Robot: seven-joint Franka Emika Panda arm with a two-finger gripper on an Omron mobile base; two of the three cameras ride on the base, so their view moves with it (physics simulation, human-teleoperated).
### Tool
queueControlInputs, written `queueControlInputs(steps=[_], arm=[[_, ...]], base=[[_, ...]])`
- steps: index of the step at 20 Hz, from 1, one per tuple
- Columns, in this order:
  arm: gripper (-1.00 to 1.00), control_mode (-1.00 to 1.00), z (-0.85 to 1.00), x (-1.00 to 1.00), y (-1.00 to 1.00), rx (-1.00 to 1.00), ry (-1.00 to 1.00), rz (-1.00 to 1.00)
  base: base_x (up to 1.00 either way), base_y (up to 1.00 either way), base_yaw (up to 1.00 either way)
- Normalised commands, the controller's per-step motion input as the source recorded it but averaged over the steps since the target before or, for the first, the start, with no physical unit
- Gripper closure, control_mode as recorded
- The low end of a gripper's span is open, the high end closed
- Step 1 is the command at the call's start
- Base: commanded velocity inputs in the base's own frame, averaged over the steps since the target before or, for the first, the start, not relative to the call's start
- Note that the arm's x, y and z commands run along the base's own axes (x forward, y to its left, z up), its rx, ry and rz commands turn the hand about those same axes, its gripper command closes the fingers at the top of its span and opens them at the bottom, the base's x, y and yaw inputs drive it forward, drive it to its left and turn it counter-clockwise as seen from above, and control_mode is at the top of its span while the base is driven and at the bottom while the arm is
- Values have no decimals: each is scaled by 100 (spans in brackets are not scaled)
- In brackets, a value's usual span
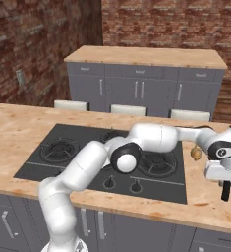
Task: Place the pan on the front center burner on the stove. Then place the tomato and the onion in the pan and turn on the front center burner.
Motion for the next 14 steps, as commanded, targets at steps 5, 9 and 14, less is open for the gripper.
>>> queueControlInputs(steps=[5,9,14], arm=[[100,-100,57,-29,12,-1,-11,0],[100,-100,46,-28,24,-1,-11,2],[100,-100,40,-23,35,-3,-7,5]], base=[[0,0,0],[0,0,0],[0,0,0]])
